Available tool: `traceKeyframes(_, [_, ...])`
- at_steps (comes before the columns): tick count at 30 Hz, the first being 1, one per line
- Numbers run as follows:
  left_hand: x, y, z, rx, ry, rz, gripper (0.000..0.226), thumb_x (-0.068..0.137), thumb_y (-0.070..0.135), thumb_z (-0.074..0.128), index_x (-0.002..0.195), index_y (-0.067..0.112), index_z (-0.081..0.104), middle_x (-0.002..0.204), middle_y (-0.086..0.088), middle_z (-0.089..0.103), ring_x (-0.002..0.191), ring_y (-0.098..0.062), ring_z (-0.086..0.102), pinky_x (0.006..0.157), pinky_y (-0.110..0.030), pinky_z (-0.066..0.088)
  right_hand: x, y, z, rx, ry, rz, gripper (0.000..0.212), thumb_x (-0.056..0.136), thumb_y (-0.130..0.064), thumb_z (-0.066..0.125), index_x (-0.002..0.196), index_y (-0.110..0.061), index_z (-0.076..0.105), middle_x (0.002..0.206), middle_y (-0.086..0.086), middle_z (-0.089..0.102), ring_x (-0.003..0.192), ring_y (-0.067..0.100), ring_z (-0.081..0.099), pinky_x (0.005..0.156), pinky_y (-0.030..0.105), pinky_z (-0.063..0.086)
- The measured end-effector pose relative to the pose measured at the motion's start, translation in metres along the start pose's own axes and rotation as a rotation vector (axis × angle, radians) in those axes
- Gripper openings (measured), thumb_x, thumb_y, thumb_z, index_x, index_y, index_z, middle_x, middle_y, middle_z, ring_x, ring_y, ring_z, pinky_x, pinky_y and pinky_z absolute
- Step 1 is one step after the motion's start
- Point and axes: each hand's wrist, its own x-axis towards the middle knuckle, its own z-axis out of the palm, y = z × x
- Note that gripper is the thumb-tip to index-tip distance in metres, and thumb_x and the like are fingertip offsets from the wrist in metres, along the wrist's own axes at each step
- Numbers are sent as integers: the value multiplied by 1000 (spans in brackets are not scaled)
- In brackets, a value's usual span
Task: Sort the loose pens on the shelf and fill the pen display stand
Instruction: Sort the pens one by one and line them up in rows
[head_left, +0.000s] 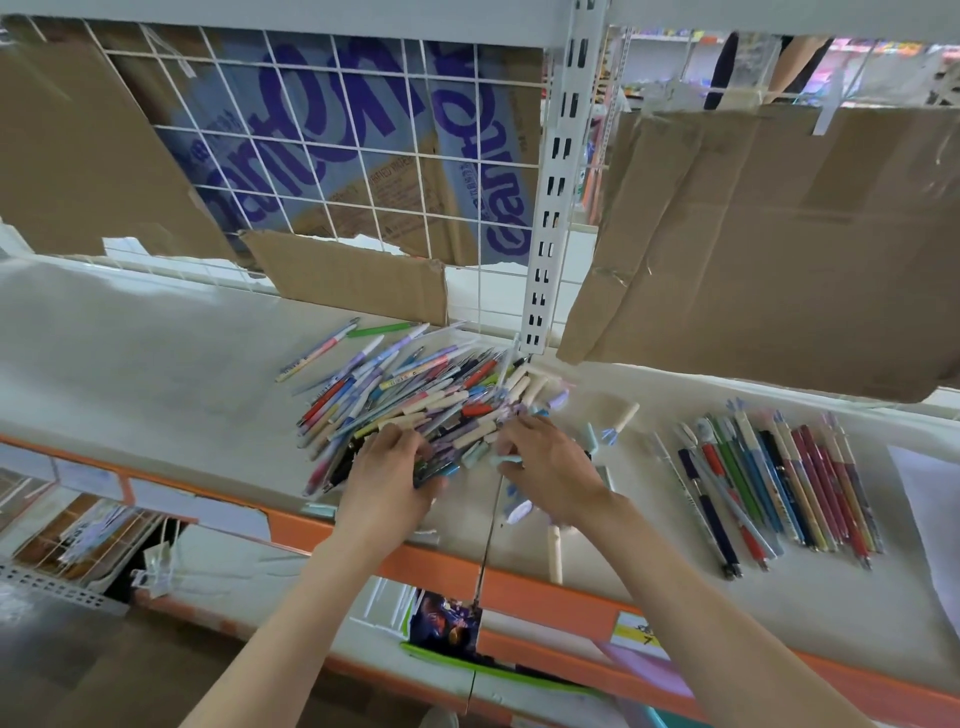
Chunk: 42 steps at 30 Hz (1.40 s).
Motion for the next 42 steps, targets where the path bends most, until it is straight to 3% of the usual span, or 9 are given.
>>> traceKeyframes(4, [3, -2, -5, -142, 95, -37, 15, 89, 23, 60, 98, 13, 53, 96, -1, 57, 81, -17, 58, 66, -26, 42, -1, 2, -3, 110, 41, 31, 10, 86, -11, 60, 95, -10, 57, 99, 2, 59, 96, 20, 55, 80, 34, 46])
traceKeyframes(8, [14, -3, -5, -55, 103, -5, 19, 90, 23, 58, 106, 13, 59, 107, -4, 52, 95, -20, 56, 82, -33, 48, -3, 5, -9, 434, 137, 88, 20, 86, -11, 65, 100, -25, 64, 83, -13, 62, 76, -2, 59, 74, 8, 45])
traceKeyframes(10, [20, -1, 0, 25, 61, -19, 23, 89, 28, 59, 107, 14, 59, 110, -7, 51, 104, -24, 49, 88, -37, 44, -3, 5, -12, 639, 167, 150, 27, 86, -9, 65, 95, -34, 66, 79, -18, 64, 72, -6, 58, 72, 7, 44])
traceKeyframes(16, [28, 2, 2, 145, 26, 22, 18, 91, 31, 56, 99, 15, 60, 110, -5, 50, 109, -25, 45, 95, -38, 34, -5, 6, -20, 1252, 265, 360, 12, 87, 2, 60, 86, -10, 63, 71, 2, 68, 68, 11, 68, 58, 18, 51])
traceKeyframes(18, [25, 9, -2, 116, 103, 143, 13, 92, 23, 56, 95, 11, 59, 101, -7, 56, 100, -27, 50, 86, -39, 38, -8, 7, -24, 1339, 294, 371, 9, 88, 3, 58, 89, -5, 61, 71, 5, 66, 67, 11, 68, 58, 18, 51])
traceKeyframes(21, [17, 22, -9, -23, 140, 322, 8, 90, 12, 59, 87, 6, 57, 79, -8, 60, 68, -27, 57, 56, -33, 39, -12, 9, -28, 1375, 331, 346, 9, 89, 3, 57, 94, -2, 61, 74, 6, 64, 67, 10, 66, 63, 18, 52])
traceKeyframes(23, [13, 28, -8, -68, 96, 325, 9, 92, 18, 56, 92, 9, 58, 83, -3, 60, 61, -22, 56, 48, -33, 42, -14, 9, -31, 1389, 337, 327, 9, 89, 1, 57, 97, -1, 61, 76, 6, 64, 71, 14, 64, 65, 18, 52])
traceKeyframes(36, [9, 38, -9, -170, 62, 308, 12, 93, 22, 54, 97, 11, 59, 86, 2, 65, 72, -16, 59, 56, -40, 49, -15, 10, -37, 1197, 408, 297, 12, 87, -5, 63, 90, -16, 67, 75, -3, 69, 74, 9, 63, 62, 15, 48])
traceKeyframes(42, [7, 38, -5, -229, 31, 295, 10, 93, 20, 55, 95, 10, 58, 79, 6, 61, 64, -10, 53, 53, -37, 47, -17, 9, -36, 1252, 307, 278, 16, 87, -4, 62, 92, -18, 68, 76, -1, 67, 72, 10, 60, 64, 17, 50])
